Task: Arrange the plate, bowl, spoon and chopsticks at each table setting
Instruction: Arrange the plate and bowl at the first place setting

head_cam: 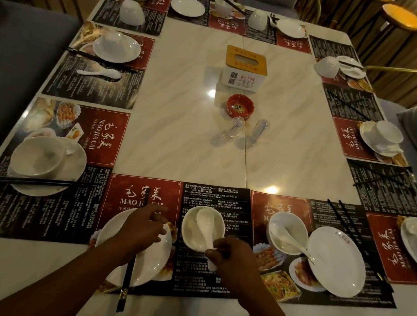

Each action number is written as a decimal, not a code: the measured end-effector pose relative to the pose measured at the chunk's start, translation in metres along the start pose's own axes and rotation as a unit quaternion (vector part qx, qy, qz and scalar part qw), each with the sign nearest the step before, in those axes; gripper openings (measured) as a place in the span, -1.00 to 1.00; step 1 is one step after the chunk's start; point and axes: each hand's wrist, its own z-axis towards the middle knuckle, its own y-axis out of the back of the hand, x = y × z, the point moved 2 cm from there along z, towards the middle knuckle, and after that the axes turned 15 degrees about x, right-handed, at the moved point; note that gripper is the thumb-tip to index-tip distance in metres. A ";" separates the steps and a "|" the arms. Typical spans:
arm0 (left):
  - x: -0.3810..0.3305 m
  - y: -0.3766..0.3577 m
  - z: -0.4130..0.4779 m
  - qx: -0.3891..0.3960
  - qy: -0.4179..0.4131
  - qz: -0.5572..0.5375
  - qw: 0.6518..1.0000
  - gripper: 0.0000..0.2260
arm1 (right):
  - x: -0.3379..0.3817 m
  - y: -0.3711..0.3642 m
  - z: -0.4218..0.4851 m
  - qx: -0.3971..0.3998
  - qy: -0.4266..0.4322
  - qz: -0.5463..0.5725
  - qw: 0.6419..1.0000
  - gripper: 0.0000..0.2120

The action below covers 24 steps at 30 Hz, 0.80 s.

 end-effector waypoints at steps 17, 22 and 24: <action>0.008 -0.005 -0.002 -0.002 -0.004 -0.007 1.000 -0.61 | -0.007 -0.013 0.013 -0.010 -0.047 0.105 0.993 -0.74; 0.006 -0.014 0.002 0.002 -0.005 0.003 1.000 -0.65 | -0.009 0.003 0.016 -0.044 -0.043 -0.017 0.998 -0.71; 0.006 -0.017 0.004 0.009 -0.002 0.003 1.000 -0.66 | -0.011 0.014 0.019 -0.087 -0.034 -0.051 0.994 -0.78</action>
